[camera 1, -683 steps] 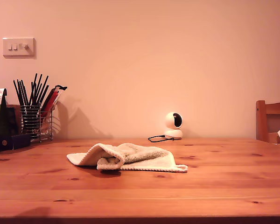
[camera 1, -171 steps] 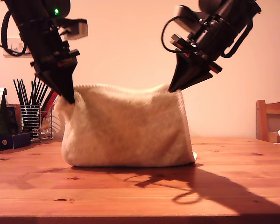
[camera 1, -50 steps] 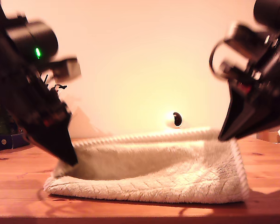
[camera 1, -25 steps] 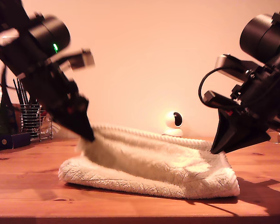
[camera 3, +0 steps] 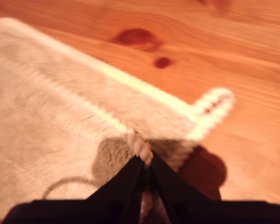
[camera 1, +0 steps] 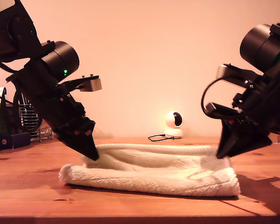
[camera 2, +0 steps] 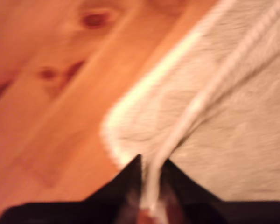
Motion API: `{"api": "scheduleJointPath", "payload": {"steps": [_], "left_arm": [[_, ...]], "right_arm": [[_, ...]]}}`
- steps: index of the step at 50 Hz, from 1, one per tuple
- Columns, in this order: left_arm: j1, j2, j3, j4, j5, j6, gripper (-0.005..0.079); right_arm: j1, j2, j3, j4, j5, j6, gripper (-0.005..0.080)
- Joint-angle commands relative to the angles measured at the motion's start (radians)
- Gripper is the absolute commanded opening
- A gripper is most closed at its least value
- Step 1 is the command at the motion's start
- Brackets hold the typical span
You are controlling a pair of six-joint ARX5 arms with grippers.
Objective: Fold the tea towel in front of you. After folding it, place it to the left side.
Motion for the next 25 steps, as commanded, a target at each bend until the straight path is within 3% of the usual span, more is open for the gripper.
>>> {"api": "scheduleJointPath", "payload": {"steps": [1,15,25], "left_arm": [[0.007,0.002,0.024,-0.002,-0.01,0.004,0.03],[0.007,0.002,0.076,-0.112,-0.026,-0.003,0.0306],[0.004,0.002,0.077,-0.195,0.043,-0.068,0.0298]], "right_arm": [[-0.008,0.028,0.004,0.011,0.005,-0.003,0.0034],[-0.008,0.046,0.006,0.043,0.005,-0.002,0.0182],[-0.009,0.046,0.018,0.033,0.0,0.002,0.029]]}}
